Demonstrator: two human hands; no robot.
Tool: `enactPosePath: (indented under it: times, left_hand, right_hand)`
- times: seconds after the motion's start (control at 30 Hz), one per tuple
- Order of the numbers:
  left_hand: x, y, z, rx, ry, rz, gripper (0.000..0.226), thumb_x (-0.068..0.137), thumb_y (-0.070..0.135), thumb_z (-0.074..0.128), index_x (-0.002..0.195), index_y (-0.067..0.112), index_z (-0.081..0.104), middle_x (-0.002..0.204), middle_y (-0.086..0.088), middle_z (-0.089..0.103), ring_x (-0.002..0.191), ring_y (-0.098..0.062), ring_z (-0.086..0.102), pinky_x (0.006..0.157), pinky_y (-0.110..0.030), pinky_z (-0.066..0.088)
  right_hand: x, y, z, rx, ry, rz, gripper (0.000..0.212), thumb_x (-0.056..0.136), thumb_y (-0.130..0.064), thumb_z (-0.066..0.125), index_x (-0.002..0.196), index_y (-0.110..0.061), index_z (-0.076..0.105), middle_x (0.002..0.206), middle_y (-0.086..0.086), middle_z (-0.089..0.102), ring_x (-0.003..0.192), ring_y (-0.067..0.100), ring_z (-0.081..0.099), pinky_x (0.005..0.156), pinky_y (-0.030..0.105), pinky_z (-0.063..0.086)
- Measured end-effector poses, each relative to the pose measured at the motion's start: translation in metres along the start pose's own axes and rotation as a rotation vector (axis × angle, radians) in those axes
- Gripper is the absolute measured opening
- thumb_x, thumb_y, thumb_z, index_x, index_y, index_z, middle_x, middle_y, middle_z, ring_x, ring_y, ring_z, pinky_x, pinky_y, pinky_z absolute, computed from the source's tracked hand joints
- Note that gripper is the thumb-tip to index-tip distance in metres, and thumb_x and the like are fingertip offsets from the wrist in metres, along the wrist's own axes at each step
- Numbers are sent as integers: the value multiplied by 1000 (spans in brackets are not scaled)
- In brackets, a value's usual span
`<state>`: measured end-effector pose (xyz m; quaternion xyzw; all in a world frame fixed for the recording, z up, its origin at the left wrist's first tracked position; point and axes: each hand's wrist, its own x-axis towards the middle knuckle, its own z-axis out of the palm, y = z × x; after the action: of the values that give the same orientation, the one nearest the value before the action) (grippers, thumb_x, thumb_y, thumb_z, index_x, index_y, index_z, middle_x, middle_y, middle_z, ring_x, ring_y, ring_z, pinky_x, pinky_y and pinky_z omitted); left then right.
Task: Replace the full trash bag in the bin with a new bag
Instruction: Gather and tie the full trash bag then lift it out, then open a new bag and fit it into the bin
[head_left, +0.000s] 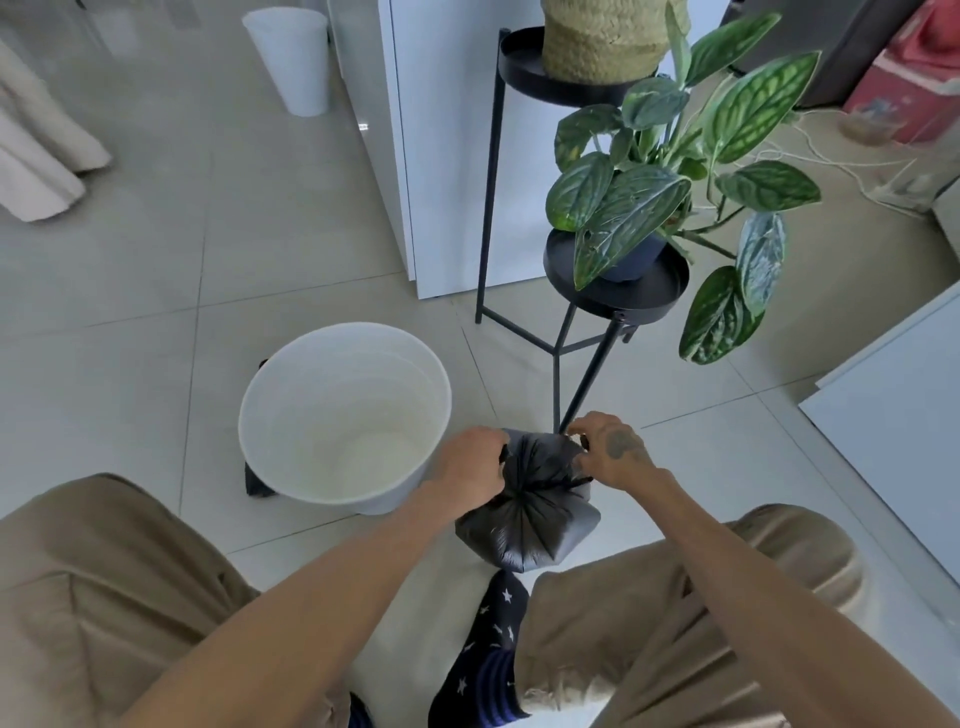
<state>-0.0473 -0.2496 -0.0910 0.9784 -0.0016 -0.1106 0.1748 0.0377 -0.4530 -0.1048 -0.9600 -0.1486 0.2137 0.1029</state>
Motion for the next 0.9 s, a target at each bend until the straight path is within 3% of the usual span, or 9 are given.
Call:
enactPosePath:
  times: [0.1, 0.23, 0.43, 0.53, 0.73, 0.8, 0.9]
  left_hand:
    - [-3, 2, -13, 140, -84, 8, 24, 94, 25, 62, 115, 13, 64, 113, -10, 65, 104, -33, 65, 82, -38, 51]
    - [-12, 0, -29, 202, -160, 0, 27, 93, 22, 64, 116, 8, 61, 117, -13, 61, 106, -35, 64, 86, -41, 52]
    - [-23, -4, -62, 114, -100, 18, 17, 90, 7, 60, 107, 6, 57, 112, -16, 59, 97, -33, 61, 69, -34, 42]
    - [-25, -14, -87, 81, -6, 0, 14, 89, 3, 55, 103, 7, 57, 106, -16, 60, 94, -34, 62, 68, -35, 44]
    - [-34, -89, -122, -23, 288, -137, 31, 97, 24, 58, 128, 23, 63, 118, -6, 69, 111, -31, 62, 86, -37, 47]
    - [-40, -123, -126, -72, 361, -236, 28, 97, 26, 58, 124, 23, 66, 116, -3, 72, 113, -27, 61, 87, -36, 46]
    - [-51, -168, -125, -165, 437, -384, 21, 96, 26, 59, 112, 20, 71, 106, -1, 73, 106, -27, 62, 84, -35, 50]
  right_hand:
    - [-4, -5, -14, -83, -52, 63, 55, 83, -31, 73, 135, -24, 55, 140, 4, 52, 123, 27, 54, 102, 35, 46]
    - [-10, -18, -30, -118, -74, 100, 58, 83, -30, 75, 136, -24, 53, 143, 5, 47, 125, 27, 53, 102, 34, 45]
    - [-15, -56, -54, -156, -4, -2, 54, 86, -23, 71, 137, -21, 54, 143, 5, 51, 123, 27, 55, 103, 35, 47]
    - [-9, -81, -63, -54, 46, -84, 49, 85, -24, 71, 132, -22, 59, 135, 4, 59, 117, 24, 59, 100, 33, 48]
    - [10, -132, -62, 42, 86, -204, 40, 93, -28, 65, 131, -14, 60, 126, 6, 65, 110, 22, 62, 95, 29, 48]
    - [21, -146, -52, 81, 86, -200, 40, 95, -28, 62, 133, -14, 58, 130, 6, 64, 113, 22, 61, 93, 26, 45]
    - [36, -165, -37, 85, 101, -222, 46, 98, -30, 58, 140, -14, 52, 141, 6, 55, 127, 24, 53, 104, 31, 41]
